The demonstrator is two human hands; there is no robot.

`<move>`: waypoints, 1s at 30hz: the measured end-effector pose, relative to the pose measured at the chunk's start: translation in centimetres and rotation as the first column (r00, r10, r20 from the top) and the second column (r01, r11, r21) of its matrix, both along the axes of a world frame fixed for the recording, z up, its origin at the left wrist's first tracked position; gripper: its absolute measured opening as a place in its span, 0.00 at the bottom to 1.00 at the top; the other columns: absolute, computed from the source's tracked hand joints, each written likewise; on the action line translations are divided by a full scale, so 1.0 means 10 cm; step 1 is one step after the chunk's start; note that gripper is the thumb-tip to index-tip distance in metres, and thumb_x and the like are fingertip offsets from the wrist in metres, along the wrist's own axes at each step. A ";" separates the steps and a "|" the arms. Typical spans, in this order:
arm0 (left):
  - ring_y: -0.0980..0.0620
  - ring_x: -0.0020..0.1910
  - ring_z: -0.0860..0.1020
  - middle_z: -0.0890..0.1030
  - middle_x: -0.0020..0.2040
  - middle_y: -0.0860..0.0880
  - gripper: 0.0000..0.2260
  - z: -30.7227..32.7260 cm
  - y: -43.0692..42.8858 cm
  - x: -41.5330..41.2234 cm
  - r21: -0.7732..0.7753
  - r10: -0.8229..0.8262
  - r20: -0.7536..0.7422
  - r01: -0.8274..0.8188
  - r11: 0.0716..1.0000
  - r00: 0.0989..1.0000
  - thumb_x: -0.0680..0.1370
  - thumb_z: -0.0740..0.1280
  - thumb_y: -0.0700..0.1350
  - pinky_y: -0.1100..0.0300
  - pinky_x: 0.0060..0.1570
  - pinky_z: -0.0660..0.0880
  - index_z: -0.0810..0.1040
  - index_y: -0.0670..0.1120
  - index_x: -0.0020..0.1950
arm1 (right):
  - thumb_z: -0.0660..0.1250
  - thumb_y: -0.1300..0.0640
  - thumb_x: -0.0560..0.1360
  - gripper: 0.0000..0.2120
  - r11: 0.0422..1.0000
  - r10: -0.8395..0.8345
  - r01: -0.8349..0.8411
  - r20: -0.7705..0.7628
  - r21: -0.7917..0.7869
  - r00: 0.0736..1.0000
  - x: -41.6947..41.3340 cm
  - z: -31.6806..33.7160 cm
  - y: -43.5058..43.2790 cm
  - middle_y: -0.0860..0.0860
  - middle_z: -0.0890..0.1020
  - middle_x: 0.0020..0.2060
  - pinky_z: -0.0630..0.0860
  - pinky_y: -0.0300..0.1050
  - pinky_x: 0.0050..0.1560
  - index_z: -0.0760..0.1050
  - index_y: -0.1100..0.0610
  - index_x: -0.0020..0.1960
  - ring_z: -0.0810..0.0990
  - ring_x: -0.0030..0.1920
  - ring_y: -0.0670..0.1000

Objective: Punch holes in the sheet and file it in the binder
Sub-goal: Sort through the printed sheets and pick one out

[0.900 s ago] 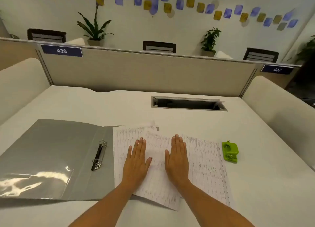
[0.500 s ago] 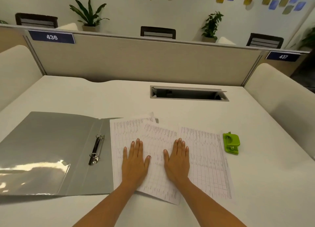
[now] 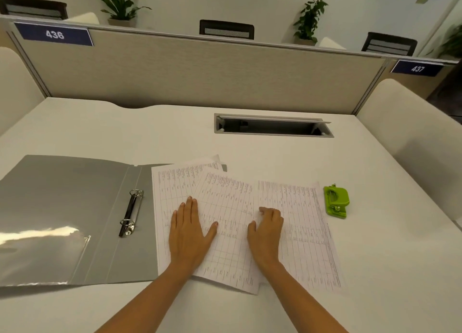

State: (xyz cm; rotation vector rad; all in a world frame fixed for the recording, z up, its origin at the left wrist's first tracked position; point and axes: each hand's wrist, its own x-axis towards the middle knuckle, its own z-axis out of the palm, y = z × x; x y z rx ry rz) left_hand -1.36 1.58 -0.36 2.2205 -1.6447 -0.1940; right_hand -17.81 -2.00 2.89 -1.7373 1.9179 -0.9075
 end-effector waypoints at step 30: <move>0.41 0.76 0.47 0.48 0.77 0.44 0.46 0.38 -0.09 -0.15 0.286 0.155 -0.134 -0.112 0.952 0.979 0.69 0.67 0.66 0.44 0.73 0.47 0.48 0.48 0.77 | 0.75 0.45 0.67 0.33 0.708 -0.299 0.513 -0.453 0.485 0.840 -1.14 0.41 -0.12 0.61 0.74 0.60 0.68 0.54 0.62 0.65 0.63 0.61 0.71 0.63 0.62</move>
